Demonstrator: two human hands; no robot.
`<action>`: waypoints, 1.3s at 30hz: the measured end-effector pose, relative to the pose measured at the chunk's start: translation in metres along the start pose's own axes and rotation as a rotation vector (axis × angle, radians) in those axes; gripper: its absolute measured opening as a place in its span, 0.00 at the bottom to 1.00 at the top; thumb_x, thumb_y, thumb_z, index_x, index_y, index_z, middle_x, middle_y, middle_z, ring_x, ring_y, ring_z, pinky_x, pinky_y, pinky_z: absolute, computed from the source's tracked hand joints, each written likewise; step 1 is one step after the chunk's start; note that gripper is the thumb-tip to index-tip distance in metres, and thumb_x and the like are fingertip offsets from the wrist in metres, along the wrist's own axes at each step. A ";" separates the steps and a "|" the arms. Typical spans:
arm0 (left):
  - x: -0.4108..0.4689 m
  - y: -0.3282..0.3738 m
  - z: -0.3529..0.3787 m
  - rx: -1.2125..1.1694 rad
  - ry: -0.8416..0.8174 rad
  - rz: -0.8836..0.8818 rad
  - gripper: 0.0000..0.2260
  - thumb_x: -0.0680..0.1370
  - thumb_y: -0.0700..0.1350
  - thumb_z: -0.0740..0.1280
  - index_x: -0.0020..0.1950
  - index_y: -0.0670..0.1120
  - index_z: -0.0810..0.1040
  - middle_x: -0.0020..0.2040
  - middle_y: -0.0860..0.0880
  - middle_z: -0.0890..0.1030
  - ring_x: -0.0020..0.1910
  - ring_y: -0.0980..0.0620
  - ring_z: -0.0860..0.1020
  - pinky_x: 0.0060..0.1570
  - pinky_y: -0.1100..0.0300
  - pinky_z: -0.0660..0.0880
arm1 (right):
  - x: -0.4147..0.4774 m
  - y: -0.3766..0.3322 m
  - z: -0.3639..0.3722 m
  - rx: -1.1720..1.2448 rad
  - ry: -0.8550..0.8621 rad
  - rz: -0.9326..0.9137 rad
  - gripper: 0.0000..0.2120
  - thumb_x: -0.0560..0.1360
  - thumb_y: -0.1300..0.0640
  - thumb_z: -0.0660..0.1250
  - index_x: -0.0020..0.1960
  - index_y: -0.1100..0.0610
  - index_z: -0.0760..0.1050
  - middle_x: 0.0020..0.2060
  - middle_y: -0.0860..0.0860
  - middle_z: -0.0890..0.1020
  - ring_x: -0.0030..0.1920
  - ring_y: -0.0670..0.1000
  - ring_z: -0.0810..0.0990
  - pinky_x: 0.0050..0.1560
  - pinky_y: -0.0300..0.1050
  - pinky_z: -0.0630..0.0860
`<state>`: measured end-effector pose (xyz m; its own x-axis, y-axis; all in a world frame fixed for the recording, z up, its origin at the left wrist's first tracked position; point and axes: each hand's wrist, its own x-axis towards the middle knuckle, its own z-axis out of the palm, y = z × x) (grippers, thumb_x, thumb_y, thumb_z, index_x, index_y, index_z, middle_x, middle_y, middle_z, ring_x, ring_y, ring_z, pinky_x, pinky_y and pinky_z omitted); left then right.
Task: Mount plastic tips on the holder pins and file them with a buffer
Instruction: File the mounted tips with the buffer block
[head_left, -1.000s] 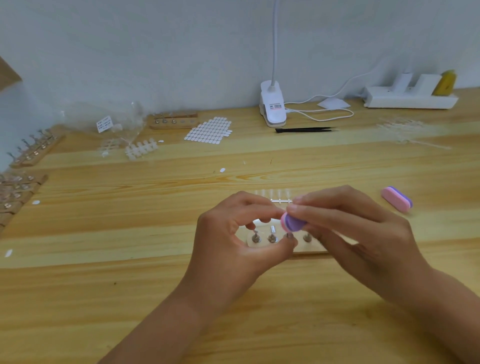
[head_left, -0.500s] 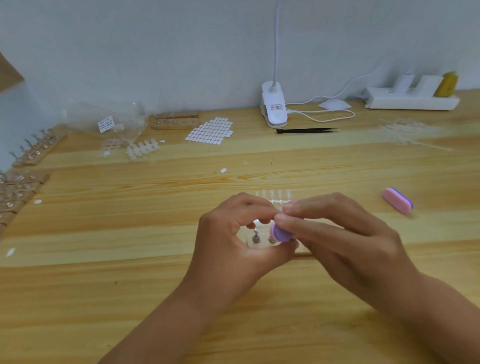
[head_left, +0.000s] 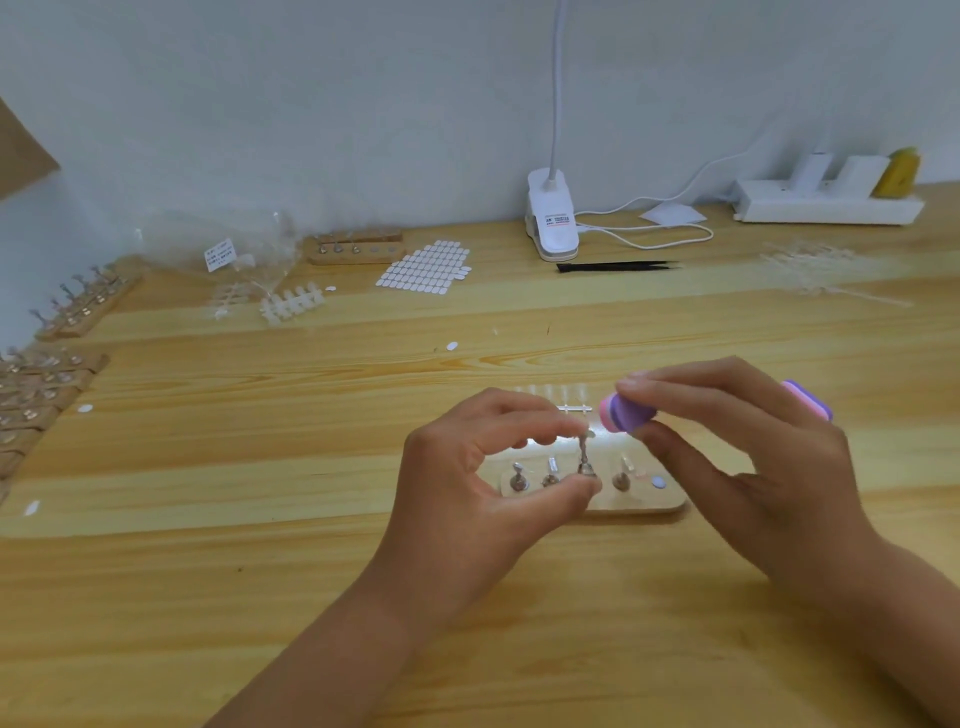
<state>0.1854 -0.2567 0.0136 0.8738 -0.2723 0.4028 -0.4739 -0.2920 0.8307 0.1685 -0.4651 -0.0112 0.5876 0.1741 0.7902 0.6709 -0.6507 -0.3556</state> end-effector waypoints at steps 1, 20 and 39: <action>0.000 0.000 0.000 -0.020 -0.001 0.002 0.15 0.64 0.40 0.81 0.48 0.52 0.86 0.45 0.57 0.84 0.45 0.57 0.80 0.47 0.69 0.73 | -0.001 -0.005 0.003 0.018 0.021 -0.018 0.13 0.76 0.67 0.71 0.60 0.60 0.79 0.53 0.53 0.82 0.56 0.46 0.82 0.60 0.38 0.76; -0.002 0.001 0.002 -0.071 0.005 0.091 0.15 0.65 0.42 0.79 0.50 0.50 0.85 0.46 0.55 0.84 0.49 0.55 0.82 0.52 0.61 0.76 | 0.000 -0.014 0.007 -0.032 0.106 -0.108 0.12 0.76 0.65 0.71 0.58 0.60 0.76 0.51 0.50 0.81 0.56 0.42 0.80 0.62 0.30 0.71; -0.001 0.000 0.002 -0.160 -0.077 0.095 0.15 0.67 0.45 0.78 0.52 0.51 0.84 0.48 0.57 0.84 0.47 0.56 0.80 0.47 0.66 0.74 | -0.005 -0.010 0.008 -0.060 0.121 -0.184 0.12 0.77 0.64 0.70 0.60 0.61 0.75 0.51 0.51 0.78 0.57 0.44 0.78 0.61 0.32 0.71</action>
<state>0.1840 -0.2582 0.0120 0.8124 -0.3626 0.4567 -0.5251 -0.1142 0.8433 0.1624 -0.4540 -0.0158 0.3968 0.2060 0.8945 0.7315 -0.6597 -0.1726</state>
